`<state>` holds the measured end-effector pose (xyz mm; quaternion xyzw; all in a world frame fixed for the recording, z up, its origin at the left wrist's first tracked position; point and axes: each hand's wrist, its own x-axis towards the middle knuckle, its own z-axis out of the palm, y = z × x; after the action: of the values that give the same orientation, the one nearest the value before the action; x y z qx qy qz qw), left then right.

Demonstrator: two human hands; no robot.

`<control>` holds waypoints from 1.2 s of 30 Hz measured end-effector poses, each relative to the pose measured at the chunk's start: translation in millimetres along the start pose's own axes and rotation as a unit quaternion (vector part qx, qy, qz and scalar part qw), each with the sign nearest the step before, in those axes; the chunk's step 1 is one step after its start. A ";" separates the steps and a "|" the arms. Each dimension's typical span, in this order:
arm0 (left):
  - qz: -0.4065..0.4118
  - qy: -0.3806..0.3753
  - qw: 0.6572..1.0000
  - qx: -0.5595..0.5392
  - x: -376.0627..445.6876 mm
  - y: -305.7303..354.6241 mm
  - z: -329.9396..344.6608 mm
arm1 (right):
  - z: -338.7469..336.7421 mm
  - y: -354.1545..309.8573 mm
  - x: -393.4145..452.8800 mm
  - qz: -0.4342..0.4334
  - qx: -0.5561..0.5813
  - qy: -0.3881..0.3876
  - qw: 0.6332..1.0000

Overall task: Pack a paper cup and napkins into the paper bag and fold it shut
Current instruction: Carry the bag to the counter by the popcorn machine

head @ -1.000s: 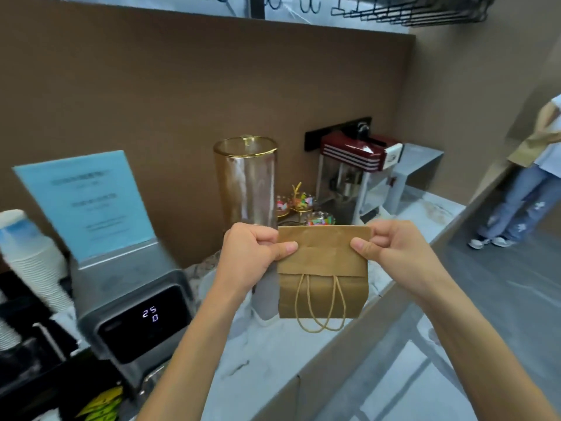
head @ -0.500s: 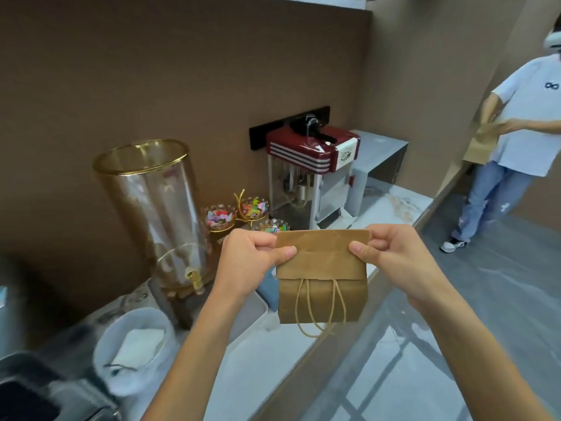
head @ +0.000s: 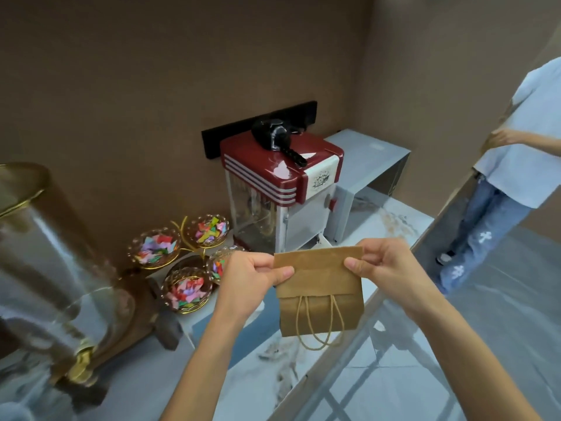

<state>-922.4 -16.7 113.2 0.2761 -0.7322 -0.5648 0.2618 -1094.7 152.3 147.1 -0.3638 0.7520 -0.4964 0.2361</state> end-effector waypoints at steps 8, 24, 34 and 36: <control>-0.053 0.030 0.998 0.010 69.2 -31.0 59.7 | -39.4 58.0 86.1 0.021 -0.011 -0.054 0.998; -0.192 0.203 0.960 0.019 174.0 -64.9 232.4 | -157.8 172.9 270.1 -0.018 -0.092 -0.255 0.962; -0.239 0.236 0.937 0.097 217.2 -80.7 311.7 | -198.2 236.5 324.3 -0.036 -0.178 -0.271 0.945; -0.236 0.235 0.934 0.127 226.4 -87.4 321.8 | -198.1 250.3 333.7 -0.048 -0.213 -0.273 0.937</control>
<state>-1297.5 26.2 -27.9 0.5968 -0.6293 -0.4316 0.2480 -1523.1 66.0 -2.3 -0.5622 0.7286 -0.2174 0.3254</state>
